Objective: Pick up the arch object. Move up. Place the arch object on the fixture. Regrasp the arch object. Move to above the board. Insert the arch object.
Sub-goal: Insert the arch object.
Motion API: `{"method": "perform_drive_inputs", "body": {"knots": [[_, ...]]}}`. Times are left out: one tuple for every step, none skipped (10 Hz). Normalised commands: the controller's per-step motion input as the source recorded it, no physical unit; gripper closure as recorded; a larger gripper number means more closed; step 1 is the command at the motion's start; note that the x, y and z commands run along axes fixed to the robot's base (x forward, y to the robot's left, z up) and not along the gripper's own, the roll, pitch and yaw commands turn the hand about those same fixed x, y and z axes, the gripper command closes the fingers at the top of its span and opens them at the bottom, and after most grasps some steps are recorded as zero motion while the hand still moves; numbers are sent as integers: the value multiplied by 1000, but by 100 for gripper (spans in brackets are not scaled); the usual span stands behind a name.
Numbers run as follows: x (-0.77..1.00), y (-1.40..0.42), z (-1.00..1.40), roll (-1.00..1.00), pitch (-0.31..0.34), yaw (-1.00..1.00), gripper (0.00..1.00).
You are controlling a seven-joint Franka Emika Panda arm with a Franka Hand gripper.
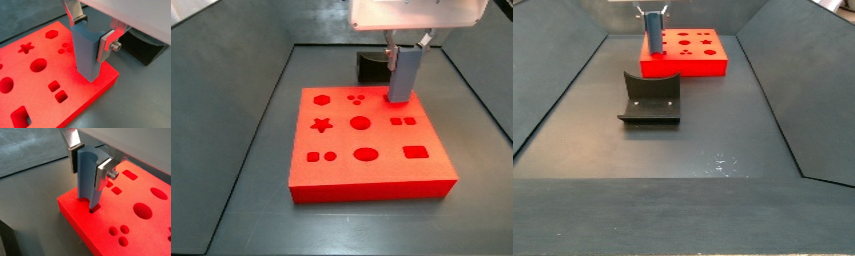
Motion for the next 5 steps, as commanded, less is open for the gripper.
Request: {"method": "perform_drive_inputs", "body": {"knots": [[-63, 14, 0, 0, 0, -43, 100], [-57, 43, 0, 0, 0, -20, 100], [-69, 49, 0, 0, 0, -11, 100], [-137, 97, 0, 0, 0, 0, 100], [-14, 34, 0, 0, 0, 0, 100]]}}
